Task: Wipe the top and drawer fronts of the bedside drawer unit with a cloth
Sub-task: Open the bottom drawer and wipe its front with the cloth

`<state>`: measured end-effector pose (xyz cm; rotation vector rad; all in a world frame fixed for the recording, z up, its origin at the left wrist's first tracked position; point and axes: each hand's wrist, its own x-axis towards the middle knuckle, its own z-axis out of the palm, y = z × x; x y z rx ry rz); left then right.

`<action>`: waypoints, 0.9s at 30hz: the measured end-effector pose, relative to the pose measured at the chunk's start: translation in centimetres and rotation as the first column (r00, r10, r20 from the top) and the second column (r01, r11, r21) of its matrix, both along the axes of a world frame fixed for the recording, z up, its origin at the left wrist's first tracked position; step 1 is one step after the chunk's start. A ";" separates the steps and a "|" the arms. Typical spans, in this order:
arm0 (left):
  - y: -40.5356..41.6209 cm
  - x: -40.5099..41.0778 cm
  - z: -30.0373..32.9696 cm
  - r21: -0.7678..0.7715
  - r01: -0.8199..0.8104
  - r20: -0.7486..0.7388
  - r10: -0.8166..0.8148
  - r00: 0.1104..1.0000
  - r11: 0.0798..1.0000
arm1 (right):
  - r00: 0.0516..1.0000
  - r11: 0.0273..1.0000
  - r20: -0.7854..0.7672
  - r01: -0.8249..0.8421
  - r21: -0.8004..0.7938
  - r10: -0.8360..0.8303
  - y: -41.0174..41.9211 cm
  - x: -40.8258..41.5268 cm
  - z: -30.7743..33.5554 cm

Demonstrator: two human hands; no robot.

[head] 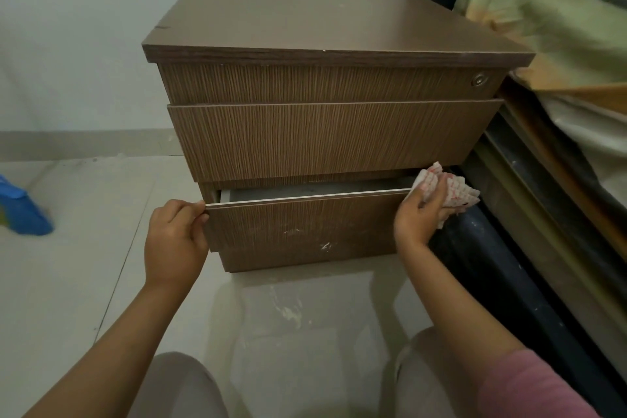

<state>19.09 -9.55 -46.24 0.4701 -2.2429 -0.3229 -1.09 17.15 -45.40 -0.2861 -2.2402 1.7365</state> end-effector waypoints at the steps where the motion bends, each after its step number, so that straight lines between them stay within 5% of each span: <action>1: 0.0 0.0 0.0 -0.001 0.000 0.002 0.000 1.000 1.000 | 1.000 1.000 -0.007 0.005 0.013 -0.005 0.5 -0.4 -0.2; 9: 0.0 -0.1 0.0 0.004 0.001 0.003 -0.001 1.000 1.000 | 0.997 0.998 -0.046 0.058 -0.022 -0.059 2.3 -1.9 -1.4; 20: 0.1 -0.1 0.0 -0.003 -0.010 0.011 0.010 1.000 1.000 | 0.977 0.977 0.212 0.072 -0.202 -0.028 -1.0 0.7 -4.4; 27: 0.2 0.0 0.1 -0.006 -0.011 -0.004 0.011 1.000 1.000 | 0.997 0.993 -0.007 -0.072 -0.093 0.072 -2.5 2.1 -3.6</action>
